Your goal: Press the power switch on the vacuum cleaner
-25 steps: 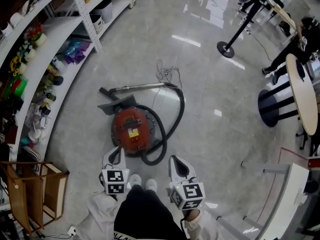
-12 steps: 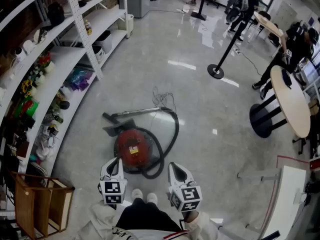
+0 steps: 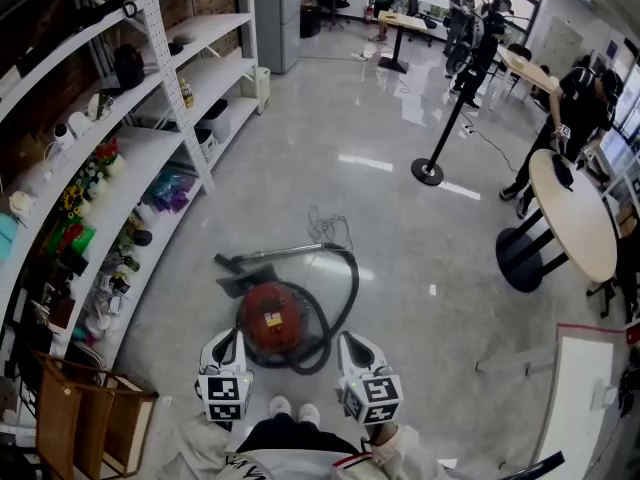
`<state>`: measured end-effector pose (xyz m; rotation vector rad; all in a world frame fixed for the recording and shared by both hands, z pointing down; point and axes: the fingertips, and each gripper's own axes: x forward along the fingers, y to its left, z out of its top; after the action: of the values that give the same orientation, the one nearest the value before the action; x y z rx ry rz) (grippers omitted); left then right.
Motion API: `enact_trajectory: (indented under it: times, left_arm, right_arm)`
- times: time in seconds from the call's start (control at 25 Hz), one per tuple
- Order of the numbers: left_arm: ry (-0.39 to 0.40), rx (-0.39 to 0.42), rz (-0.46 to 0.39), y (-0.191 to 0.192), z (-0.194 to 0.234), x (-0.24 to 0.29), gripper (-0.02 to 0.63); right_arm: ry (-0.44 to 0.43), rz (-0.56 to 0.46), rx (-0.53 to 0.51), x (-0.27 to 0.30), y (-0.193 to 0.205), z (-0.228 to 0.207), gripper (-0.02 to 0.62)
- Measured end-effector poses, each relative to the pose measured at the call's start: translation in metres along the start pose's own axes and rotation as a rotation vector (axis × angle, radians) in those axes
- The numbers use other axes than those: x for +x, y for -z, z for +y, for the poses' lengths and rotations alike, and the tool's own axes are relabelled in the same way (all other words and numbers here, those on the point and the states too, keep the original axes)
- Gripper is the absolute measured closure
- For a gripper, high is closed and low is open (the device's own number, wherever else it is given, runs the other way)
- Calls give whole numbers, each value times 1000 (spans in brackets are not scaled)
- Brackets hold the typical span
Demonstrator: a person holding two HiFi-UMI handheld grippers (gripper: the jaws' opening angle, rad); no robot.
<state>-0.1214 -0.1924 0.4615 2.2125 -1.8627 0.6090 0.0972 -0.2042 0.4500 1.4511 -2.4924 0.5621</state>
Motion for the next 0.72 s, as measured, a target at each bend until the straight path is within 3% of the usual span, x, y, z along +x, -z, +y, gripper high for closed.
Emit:
enact_trajectory:
  times: [0.32,0.72]
  left_arm:
    - [-10,12,-61,-25,-8,-11,606]
    - [-37,9,-72,-34,-9,-19,606]
  right_arm:
    - [-19,-37,-15,-19,-18,4,595]
    - [-46,-63,-20,-25,-31,6,595]
